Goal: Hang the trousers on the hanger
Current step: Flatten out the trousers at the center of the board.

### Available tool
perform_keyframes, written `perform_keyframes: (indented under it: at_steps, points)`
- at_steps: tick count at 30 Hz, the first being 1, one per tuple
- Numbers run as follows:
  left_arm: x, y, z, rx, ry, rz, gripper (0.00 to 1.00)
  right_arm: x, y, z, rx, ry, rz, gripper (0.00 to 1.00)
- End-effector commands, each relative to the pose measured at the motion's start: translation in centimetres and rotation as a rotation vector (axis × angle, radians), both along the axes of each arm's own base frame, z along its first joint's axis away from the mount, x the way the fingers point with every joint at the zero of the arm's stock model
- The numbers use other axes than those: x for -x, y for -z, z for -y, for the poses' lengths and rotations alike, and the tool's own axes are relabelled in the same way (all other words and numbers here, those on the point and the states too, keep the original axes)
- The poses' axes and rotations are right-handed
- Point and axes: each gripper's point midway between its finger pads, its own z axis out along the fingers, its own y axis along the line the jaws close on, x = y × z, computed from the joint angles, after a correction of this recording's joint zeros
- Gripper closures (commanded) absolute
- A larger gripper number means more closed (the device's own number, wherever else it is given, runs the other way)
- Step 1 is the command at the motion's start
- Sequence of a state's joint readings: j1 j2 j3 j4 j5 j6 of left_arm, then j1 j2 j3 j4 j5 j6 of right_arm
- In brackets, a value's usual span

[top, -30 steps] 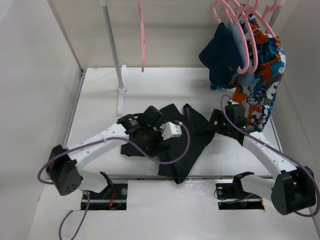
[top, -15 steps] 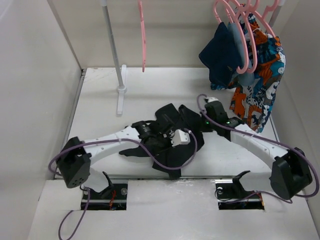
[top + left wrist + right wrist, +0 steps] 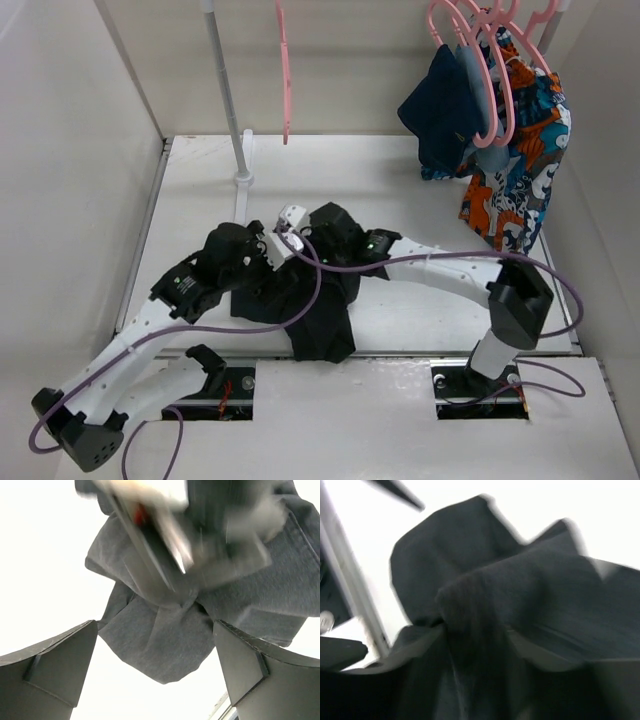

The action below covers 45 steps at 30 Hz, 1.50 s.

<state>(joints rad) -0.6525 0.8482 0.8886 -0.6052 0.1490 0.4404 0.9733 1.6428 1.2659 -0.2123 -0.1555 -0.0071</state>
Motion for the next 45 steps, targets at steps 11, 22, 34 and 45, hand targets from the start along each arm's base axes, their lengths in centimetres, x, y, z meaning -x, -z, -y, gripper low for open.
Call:
perform_keyframes:
  at_steps: [11,22,34,45]
  points:
    - [-3.4,3.1,-0.1,-0.059,-0.072,0.029,0.00,-1.1,-2.7,7.7,-0.071,0.229,0.002,0.27]
    - [-7.9,4.2,5.3,-0.127,-0.044,0.015,0.00,-5.5,0.8,20.5,-0.194,0.814,-0.232,0.11]
    - [-7.1,7.4,0.5,-0.224,-0.150,0.001,1.00,-11.0,8.9,15.5,-0.080,0.593,-0.383,0.15]
    - [-10.7,-2.3,-23.9,-0.380,-0.912,0.320,1.00,-15.6,-3.2,18.0,-0.170,0.664,-0.123,1.00]
